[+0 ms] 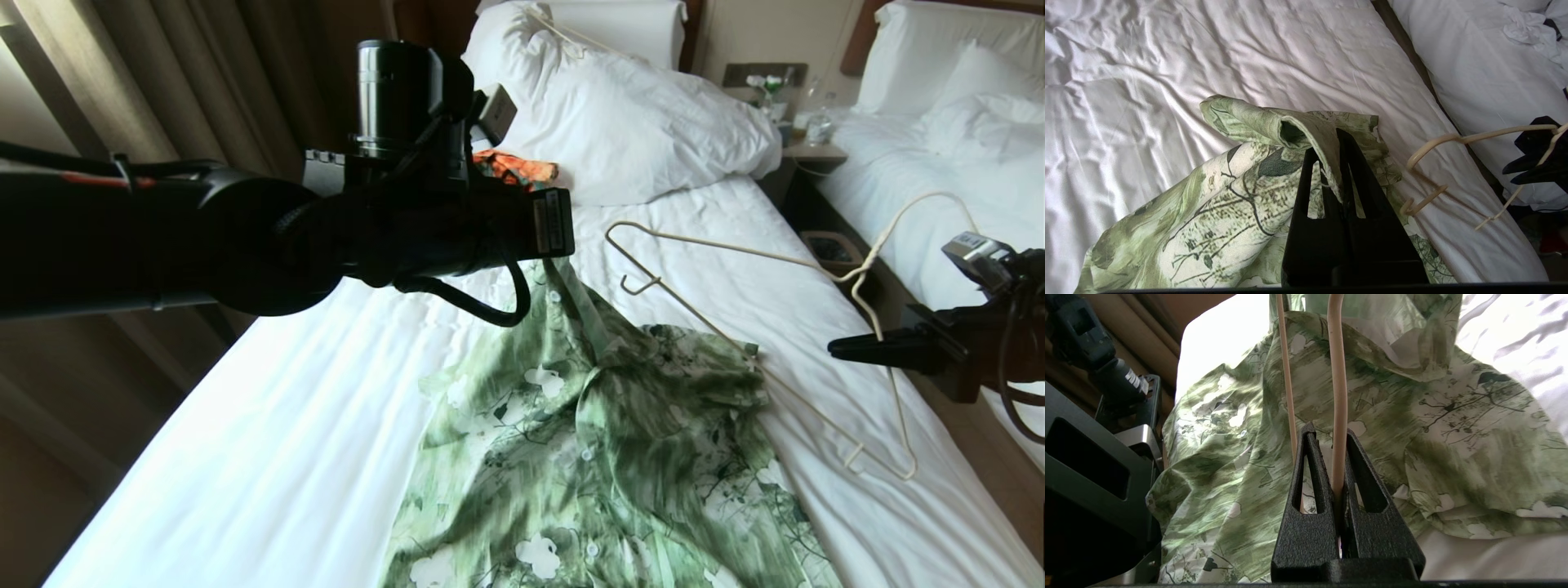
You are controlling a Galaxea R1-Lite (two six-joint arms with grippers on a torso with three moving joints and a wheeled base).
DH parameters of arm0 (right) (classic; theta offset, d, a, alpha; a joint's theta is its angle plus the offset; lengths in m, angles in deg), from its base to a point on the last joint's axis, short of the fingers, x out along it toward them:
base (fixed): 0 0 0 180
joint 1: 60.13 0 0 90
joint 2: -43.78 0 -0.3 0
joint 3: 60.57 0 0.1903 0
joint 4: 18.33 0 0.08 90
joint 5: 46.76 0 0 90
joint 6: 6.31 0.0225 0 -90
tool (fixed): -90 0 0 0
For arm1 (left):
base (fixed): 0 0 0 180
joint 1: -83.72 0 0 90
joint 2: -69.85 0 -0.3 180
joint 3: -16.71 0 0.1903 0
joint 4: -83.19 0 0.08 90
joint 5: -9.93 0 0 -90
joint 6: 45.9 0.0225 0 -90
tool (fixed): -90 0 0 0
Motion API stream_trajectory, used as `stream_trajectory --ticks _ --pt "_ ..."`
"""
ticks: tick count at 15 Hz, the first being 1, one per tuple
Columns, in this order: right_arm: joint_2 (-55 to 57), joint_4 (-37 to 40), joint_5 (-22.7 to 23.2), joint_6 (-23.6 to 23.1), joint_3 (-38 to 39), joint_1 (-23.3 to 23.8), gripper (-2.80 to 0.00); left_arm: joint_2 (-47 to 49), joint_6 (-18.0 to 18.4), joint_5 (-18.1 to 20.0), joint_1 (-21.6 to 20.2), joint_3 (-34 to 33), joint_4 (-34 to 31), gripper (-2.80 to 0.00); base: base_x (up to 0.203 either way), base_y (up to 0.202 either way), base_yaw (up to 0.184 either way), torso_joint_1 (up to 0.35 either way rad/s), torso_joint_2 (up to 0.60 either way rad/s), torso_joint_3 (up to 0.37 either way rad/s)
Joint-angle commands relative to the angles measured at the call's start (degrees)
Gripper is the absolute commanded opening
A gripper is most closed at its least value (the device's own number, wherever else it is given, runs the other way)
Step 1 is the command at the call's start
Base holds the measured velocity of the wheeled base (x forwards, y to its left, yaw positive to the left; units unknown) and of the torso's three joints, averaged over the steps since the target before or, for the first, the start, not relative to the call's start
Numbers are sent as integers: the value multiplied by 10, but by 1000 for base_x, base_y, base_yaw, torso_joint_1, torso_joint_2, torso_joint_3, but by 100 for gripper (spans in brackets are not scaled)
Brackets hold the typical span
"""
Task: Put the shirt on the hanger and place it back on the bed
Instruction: Hook one side of the shirt onto the hanger
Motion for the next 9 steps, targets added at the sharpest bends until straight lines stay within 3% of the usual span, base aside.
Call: stream_trajectory --ticks 1,4,9 --pt "15 -5 1 -3 3 -12 -280 18 -1 -1 16 27 -3 -280 0 0 0 0 0 0" --pt "20 -14 -6 -3 1 -11 -280 19 0 -20 40 66 -46 -280 0 0 0 0 0 0" --pt "26 -14 -15 -4 5 6 -280 14 12 -41 46 61 -47 -280 0 0 0 0 0 0"
